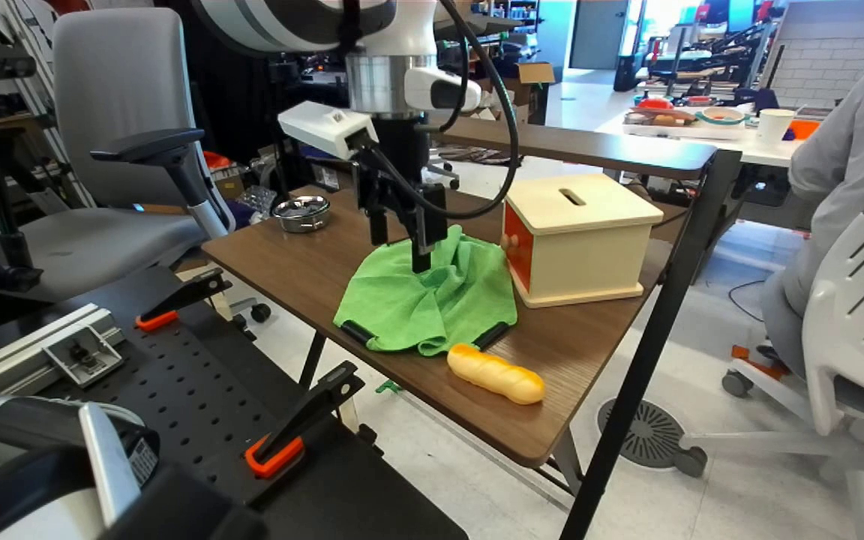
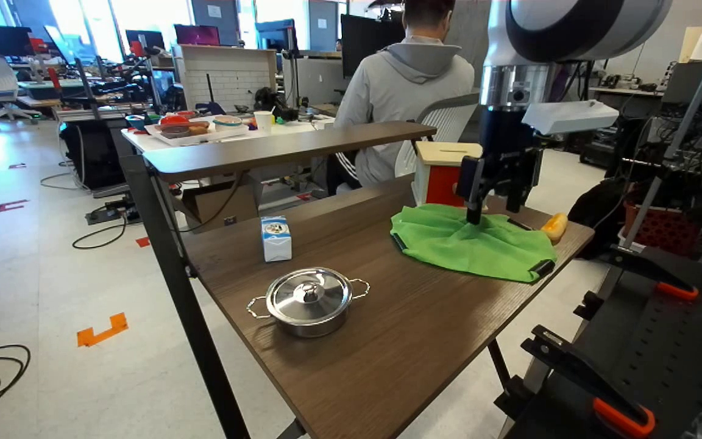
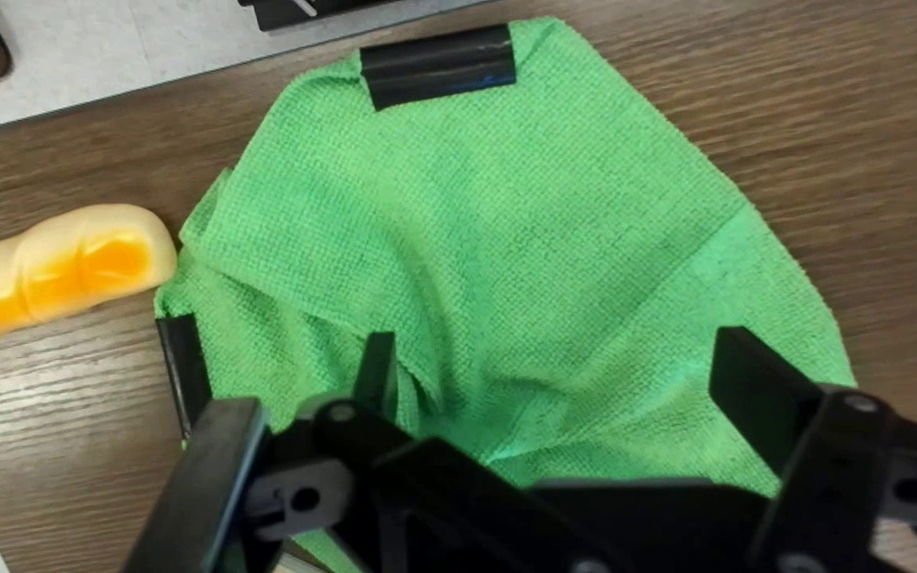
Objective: Move the green towel farther away from you
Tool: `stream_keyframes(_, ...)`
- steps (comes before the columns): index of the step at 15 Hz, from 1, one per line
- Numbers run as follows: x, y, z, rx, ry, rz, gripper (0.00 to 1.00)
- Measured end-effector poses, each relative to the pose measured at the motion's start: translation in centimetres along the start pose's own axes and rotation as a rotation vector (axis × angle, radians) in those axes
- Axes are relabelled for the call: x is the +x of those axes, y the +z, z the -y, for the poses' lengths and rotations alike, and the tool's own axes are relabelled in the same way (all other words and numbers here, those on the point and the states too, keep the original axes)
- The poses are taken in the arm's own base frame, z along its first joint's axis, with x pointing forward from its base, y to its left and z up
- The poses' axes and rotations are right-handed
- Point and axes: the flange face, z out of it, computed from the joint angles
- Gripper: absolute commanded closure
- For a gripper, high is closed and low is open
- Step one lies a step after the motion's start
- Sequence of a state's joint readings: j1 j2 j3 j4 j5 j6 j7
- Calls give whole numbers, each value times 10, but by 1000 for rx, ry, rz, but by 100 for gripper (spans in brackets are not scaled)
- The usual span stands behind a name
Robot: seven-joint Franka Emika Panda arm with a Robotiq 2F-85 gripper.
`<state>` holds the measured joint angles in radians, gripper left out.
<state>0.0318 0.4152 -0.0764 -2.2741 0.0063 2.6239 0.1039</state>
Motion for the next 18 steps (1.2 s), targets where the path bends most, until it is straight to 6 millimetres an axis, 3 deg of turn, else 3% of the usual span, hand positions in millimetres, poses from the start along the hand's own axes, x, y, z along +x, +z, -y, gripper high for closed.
stream_keyframes(10,17,27,-17,-52,88,6,0)
stream_keyframes(18,16,60,0,-45,85,-38,0)
